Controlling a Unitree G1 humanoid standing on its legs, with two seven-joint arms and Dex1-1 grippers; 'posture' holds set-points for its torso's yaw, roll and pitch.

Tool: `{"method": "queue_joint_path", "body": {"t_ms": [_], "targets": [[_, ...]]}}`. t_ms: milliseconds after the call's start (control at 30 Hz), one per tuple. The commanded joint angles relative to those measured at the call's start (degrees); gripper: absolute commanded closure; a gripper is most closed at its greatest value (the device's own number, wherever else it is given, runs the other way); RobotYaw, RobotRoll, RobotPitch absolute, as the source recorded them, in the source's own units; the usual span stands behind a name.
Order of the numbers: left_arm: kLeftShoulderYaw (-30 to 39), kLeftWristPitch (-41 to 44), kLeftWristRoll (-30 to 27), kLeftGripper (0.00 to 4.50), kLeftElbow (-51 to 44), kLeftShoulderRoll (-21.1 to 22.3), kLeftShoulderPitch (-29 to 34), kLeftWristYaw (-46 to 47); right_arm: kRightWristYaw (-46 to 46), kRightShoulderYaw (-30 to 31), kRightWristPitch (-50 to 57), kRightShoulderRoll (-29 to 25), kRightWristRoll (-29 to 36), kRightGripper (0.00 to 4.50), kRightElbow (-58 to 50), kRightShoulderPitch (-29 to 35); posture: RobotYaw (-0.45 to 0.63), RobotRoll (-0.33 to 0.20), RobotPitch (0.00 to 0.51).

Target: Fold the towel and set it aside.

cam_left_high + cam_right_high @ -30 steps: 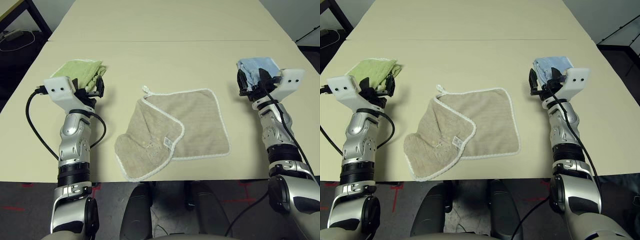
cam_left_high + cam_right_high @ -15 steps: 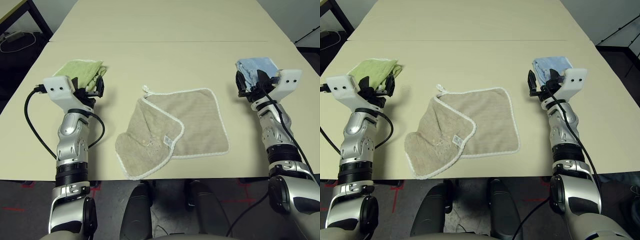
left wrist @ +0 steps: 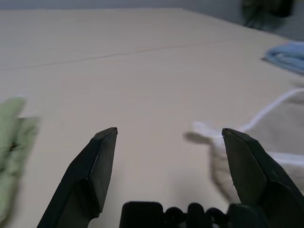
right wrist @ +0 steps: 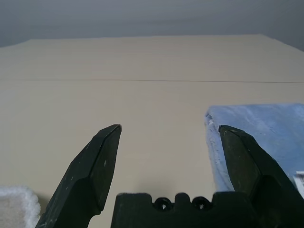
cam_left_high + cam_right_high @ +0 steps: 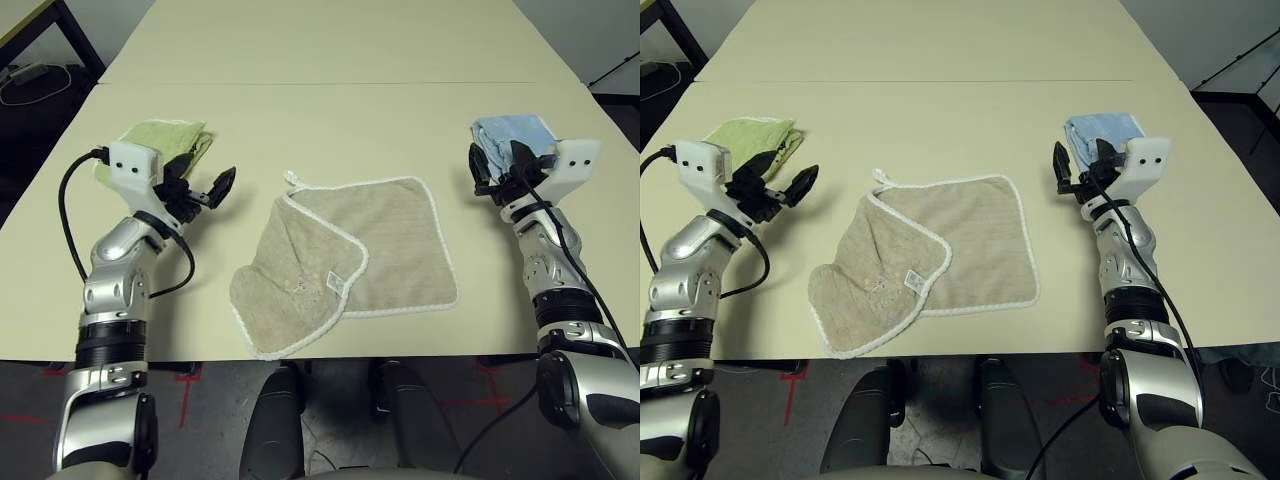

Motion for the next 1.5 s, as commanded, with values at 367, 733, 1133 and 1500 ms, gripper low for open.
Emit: {"method": "queue_joint_path", "body": {"t_ms": [367, 733, 1133, 1500], "targets": [[-10.4, -4.1, 4.9, 0.03, -1.6, 4.1, -0.4, -15.0, 10.9, 3.6, -0.4, -4.6, -2.6, 0.0, 6.5, -3.7, 0.02, 0.0, 0.196], [-9.8, -5.7, 7.1, 0.03, 0.1, 3.7, -1.8, -13.7, 19.7, 11.5, 10.7, -7.8, -9.5, 0.0, 16.5, -14.9, 0.03, 0.0, 0.19], [-9.2, -3.8, 6.1, 0.03, -4.8, 3.9, 0.8, -11.7, 29.9, 16.2, 14.6, -8.1, -14.5, 0.0, 24.1, -21.6, 0.07, 0.0, 0.195], [-9.4, -2.9, 6.1, 0.03, -6.2, 3.6, 1.4, -10.7, 35.4, 16.7, 19.8, -7.8, -15.6, 0.0, 24.2, -22.0, 0.07, 0.0, 0.196]]}}
